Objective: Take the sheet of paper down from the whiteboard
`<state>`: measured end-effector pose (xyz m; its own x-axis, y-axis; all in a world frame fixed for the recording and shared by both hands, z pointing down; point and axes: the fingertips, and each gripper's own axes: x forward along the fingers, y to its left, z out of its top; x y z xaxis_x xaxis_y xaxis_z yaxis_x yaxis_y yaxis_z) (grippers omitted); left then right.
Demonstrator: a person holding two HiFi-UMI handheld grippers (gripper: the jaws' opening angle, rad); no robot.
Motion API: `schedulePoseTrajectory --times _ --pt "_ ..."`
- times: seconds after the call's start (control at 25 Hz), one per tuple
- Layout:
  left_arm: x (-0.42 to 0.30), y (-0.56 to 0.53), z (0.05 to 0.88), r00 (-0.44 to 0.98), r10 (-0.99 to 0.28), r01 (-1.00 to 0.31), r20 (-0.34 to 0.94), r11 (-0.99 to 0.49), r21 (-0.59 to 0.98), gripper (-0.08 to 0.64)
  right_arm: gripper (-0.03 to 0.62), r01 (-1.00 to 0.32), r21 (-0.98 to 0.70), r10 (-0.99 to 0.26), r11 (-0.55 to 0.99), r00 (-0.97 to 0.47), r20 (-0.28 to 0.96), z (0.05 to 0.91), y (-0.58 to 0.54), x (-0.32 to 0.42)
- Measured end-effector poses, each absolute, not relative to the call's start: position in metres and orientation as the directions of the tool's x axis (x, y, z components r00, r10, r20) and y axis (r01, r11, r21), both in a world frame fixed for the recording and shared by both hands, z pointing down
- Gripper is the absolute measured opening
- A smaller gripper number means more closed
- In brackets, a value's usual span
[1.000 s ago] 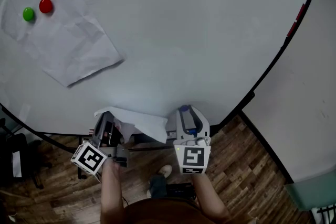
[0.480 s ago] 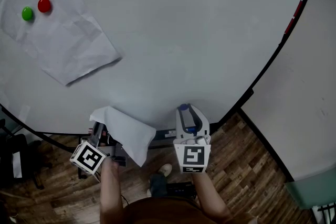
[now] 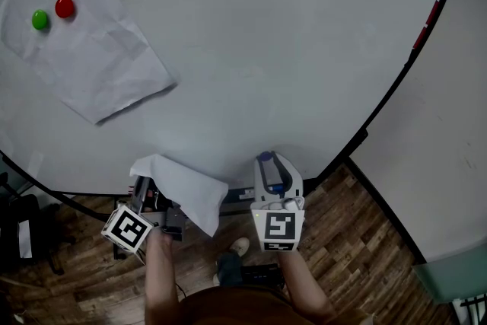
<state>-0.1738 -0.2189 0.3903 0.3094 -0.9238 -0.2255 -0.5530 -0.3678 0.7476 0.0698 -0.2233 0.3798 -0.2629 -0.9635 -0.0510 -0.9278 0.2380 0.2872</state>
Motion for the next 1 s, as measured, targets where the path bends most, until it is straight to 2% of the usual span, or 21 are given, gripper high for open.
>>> schedulePoseTrajectory --times 1.0 --pt "-0.1692 -0.2201 0.3908 0.327 -0.917 -0.554 -0.230 -0.383 0.739 0.025 0.135 -0.924 0.287 -0.961 0.252 -0.274 -0.040 0.3819 -0.2254 0.0672"
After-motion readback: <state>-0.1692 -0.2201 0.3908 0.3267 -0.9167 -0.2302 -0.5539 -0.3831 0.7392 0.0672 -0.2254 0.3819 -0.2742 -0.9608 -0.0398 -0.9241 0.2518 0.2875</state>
